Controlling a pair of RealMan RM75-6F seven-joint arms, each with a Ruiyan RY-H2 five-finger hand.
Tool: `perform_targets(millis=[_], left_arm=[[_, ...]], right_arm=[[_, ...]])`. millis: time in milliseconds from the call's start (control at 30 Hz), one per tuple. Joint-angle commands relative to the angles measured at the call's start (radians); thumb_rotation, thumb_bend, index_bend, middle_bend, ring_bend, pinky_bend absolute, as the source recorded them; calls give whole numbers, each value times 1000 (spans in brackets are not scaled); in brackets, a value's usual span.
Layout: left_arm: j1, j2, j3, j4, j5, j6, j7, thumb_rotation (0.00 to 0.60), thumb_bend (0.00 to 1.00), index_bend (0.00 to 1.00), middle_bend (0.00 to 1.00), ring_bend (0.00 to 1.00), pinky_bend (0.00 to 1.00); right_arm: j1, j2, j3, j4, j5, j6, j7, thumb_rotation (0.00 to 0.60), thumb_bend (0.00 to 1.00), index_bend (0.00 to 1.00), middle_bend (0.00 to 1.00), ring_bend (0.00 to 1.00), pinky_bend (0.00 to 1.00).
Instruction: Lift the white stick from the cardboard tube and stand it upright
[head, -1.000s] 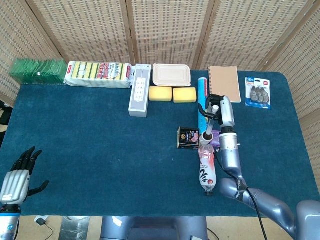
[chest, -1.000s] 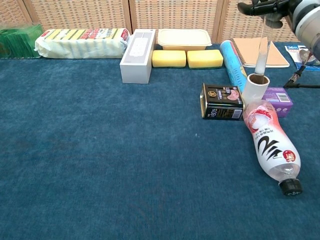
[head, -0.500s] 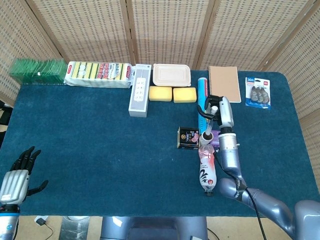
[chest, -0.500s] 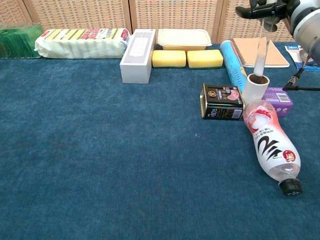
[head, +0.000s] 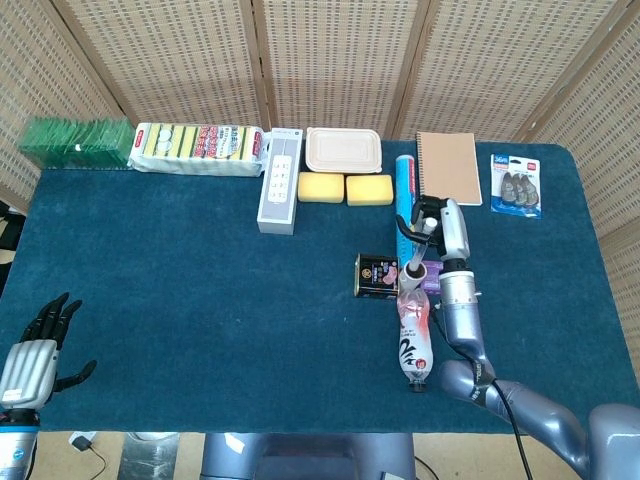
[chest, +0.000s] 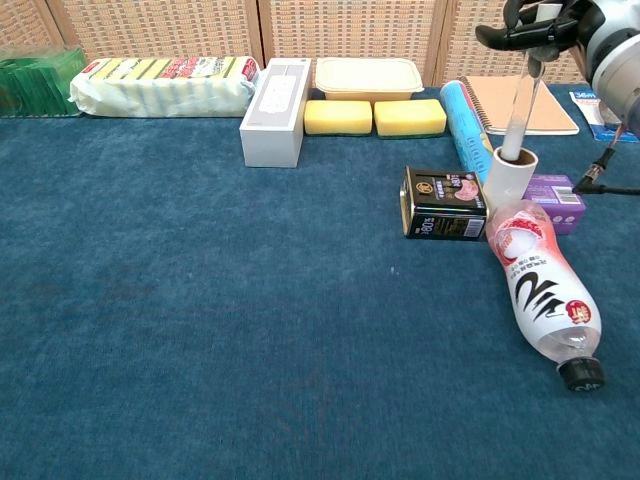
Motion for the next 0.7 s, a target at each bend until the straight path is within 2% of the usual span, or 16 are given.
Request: perform_targets(millis=[33,700], left_arm=[[0,0,0,1,0,0,0,600,195,66,0,0,154],[-2,3,2,9,9,2,-20,600,195,66,0,0,155]], right_arm=[[-2,2,-1,-1,-3,2,0,600,357,732,800,764,774],[-17,14,-10,-15,-22,22,-14,600,358,680,680,629,665]])
